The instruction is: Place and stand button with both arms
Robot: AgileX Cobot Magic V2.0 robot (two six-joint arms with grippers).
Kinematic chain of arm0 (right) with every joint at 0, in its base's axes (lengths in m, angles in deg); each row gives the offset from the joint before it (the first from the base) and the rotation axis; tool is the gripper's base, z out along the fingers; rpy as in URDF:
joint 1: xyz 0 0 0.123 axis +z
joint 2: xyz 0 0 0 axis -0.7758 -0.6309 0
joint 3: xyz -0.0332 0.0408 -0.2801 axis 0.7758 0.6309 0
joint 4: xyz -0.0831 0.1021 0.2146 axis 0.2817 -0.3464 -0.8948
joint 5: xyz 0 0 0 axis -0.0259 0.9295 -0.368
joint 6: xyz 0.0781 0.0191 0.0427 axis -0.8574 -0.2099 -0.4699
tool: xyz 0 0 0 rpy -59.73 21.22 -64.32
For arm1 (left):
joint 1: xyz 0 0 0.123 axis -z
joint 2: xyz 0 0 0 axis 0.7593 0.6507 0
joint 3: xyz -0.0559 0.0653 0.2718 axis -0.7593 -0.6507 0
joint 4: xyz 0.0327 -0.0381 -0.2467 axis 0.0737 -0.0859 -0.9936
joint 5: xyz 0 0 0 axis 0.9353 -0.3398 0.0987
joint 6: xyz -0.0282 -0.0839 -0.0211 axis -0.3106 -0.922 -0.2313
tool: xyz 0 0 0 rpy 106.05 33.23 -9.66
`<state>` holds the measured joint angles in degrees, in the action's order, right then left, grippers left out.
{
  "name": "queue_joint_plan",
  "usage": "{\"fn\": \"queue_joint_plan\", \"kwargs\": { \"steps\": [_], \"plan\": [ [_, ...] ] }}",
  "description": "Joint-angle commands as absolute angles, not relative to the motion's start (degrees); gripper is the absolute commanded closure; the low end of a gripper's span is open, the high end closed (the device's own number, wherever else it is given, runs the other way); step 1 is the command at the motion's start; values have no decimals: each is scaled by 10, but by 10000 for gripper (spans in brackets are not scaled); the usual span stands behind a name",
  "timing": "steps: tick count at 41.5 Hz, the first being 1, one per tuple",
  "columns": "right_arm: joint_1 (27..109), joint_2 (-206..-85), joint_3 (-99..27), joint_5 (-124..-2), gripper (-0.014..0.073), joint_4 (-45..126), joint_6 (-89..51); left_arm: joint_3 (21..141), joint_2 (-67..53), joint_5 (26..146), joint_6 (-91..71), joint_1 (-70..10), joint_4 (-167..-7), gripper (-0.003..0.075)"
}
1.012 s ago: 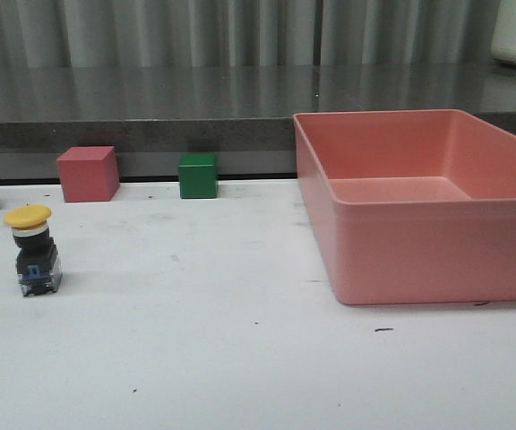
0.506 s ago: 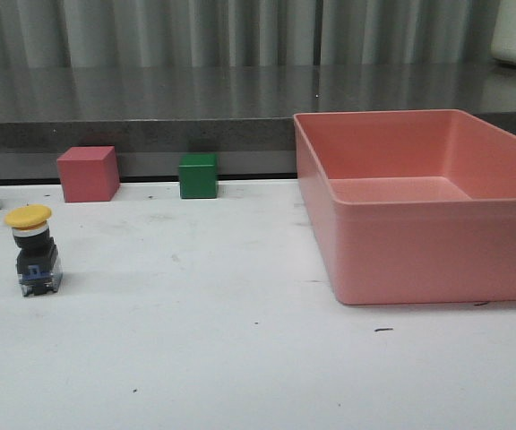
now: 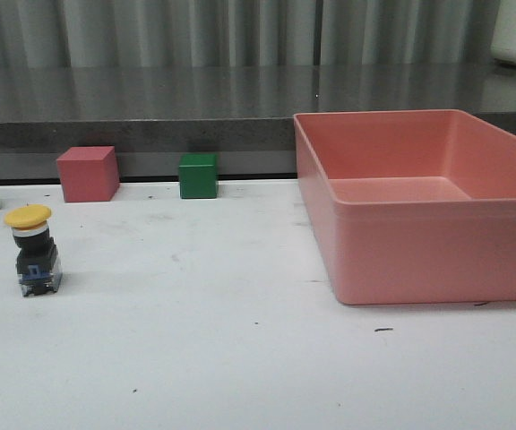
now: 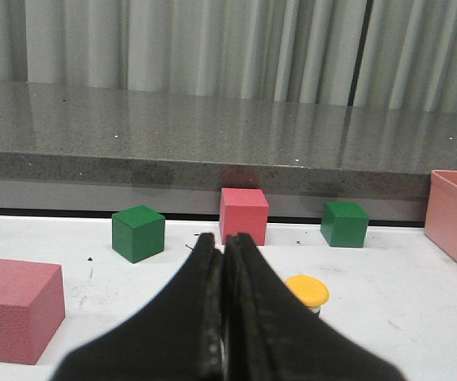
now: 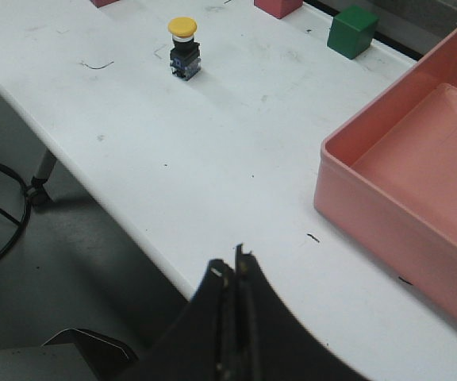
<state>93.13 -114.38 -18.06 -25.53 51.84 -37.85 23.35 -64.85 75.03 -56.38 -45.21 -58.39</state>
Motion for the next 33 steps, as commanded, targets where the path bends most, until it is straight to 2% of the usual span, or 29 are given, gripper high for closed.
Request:
{"fn": "queue_joint_plan", "kwargs": {
  "steps": [1,13,16,22,33],
  "plan": [
    [928,-1146,-194,-291,662,515,-375,225,-655,701,-567,-452,-588,740],
    [929,-1139,-191,-292,662,515,-375,225,-655,701,-567,-452,-588,740],
    [908,-1131,-181,-296,662,515,-375,225,-655,701,-567,-452,-588,740],
    [798,-1086,-123,-360,662,515,-375,225,-655,701,-567,-452,-588,740],
    [611,-940,98,-605,662,519,-375,225,-655,701,-567,-452,-588,740]
  ]
}}
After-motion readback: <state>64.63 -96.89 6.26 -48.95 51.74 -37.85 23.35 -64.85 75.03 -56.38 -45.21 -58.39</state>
